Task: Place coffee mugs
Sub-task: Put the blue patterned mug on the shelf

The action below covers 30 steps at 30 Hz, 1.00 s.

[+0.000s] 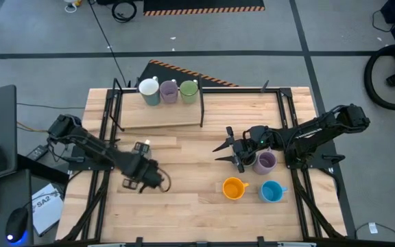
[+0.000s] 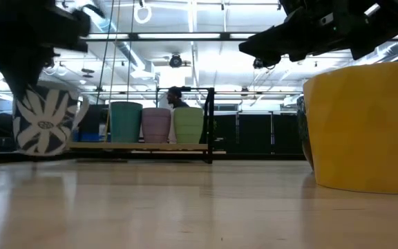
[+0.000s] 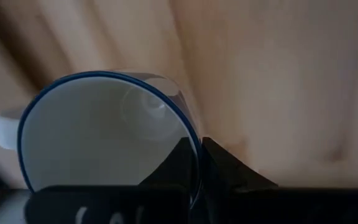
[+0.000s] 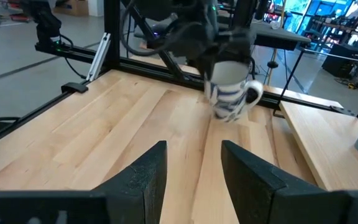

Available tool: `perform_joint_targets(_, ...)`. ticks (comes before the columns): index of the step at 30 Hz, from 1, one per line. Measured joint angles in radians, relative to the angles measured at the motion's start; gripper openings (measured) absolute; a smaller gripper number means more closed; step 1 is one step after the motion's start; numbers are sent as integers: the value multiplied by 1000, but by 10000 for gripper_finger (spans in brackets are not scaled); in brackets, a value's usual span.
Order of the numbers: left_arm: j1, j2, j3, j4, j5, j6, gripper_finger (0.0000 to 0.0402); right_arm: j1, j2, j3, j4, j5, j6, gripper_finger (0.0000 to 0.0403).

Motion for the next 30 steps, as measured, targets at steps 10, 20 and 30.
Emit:
perform_joint_targets(10,-35,-42,0,-117,-110,-93,24,0,0,0,-1,0,0,158)
perform_joint_targets(20,236,-223,0,-86,-40,-78,24,0,0,0,1,1,13,158)
perform_joint_targets(30,604,-272,0,-37,-15,220,25,0,2,0,-62,13,1,158)
